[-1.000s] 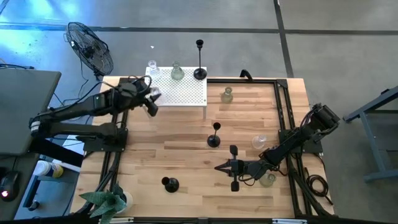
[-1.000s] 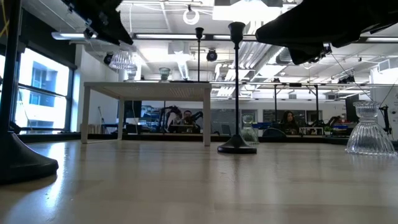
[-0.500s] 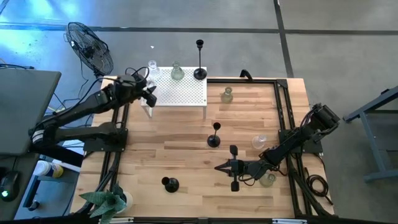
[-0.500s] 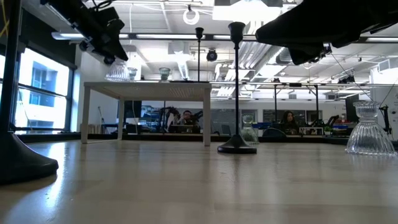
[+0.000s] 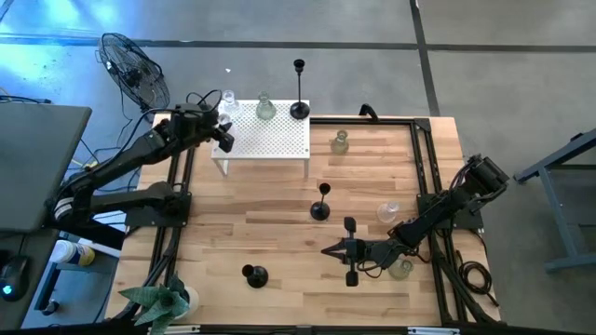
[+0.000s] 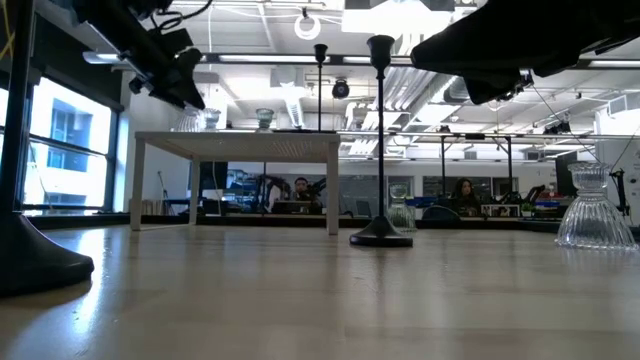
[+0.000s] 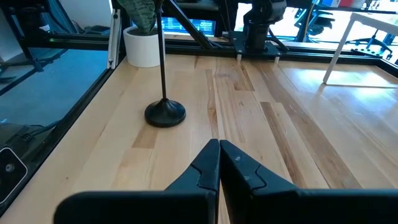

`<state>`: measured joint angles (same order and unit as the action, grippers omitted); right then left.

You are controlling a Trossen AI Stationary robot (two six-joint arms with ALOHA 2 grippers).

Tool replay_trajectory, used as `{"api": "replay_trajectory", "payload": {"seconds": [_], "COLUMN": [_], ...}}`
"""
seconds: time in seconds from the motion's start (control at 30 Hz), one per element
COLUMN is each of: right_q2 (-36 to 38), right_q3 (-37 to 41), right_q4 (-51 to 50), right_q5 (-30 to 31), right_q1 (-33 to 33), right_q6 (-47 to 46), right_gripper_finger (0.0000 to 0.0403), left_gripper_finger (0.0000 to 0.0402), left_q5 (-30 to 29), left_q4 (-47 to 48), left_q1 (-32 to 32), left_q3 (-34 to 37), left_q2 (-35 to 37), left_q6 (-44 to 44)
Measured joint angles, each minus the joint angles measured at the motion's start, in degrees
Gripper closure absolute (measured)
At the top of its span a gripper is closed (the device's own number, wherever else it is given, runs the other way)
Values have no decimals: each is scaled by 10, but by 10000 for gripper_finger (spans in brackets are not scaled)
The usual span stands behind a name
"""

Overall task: Pick & Place candle stick holders
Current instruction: Align the bottom transparent candle holder with the other transparent candle holder on the shelf

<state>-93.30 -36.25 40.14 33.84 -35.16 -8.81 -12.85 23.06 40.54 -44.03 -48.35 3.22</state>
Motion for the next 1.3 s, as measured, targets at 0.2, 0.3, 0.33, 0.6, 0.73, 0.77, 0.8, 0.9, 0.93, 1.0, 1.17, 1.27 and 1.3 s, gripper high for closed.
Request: {"api": "replay_trajectory", "payload": {"seconds": [0.2, 0.3, 0.33, 0.6, 0.73, 0.77, 0.8, 0.9, 0.93, 1.0, 1.17, 1.27, 1.3], "right_q2": [0, 0, 0, 0, 0, 0, 0, 0, 0, 0, 0, 0, 0], "right_q3": [0, 0, 0, 0, 0, 0, 0, 0, 0, 0, 0, 0, 0], "right_q4": [0, 0, 0, 0, 0, 0, 0, 0, 0, 0, 0, 0, 0], "right_q5": [0, 0, -1, -4, -4, -4, -4, -9, -11, -12, -12, -12, -12], "right_q1": [0, 0, -1, -1, -1, -1, -1, -1, -1, -1, -1, -1, -1], "right_q6": [0, -1, -1, -1, -1, -1, -1, 0, 0, 0, 0, 0, 0], "right_gripper_finger": [402, 401, 402, 402, 401, 401, 401, 402, 402, 401, 402, 401, 401], "left_gripper_finger": [259, 259, 259, 259, 258, 256, 252, 234, 226, 213, 195, 193, 193], "left_q5": [1, 3, 3, -1, -2, -1, 0, 16, 20, 21, 14, 12, 6], "left_q4": [-28, -32, -30, -25, -25, -25, -25, -23, -23, -23, -19, -19, -19], "left_q1": [3, 3, 3, 3, 3, 3, 3, 3, 3, 3, 3, 3, 3], "left_q3": [0, 0, 0, 0, 0, 0, 0, 0, 0, 0, 0, 0, 0], "left_q2": [-23, -25, -25, -25, -25, -25, -25, -25, -25, -25, -24, -24, -24], "left_q6": [0, 0, 0, 0, -2, -2, -2, -2, -2, -3, -17, -21, -27]}}
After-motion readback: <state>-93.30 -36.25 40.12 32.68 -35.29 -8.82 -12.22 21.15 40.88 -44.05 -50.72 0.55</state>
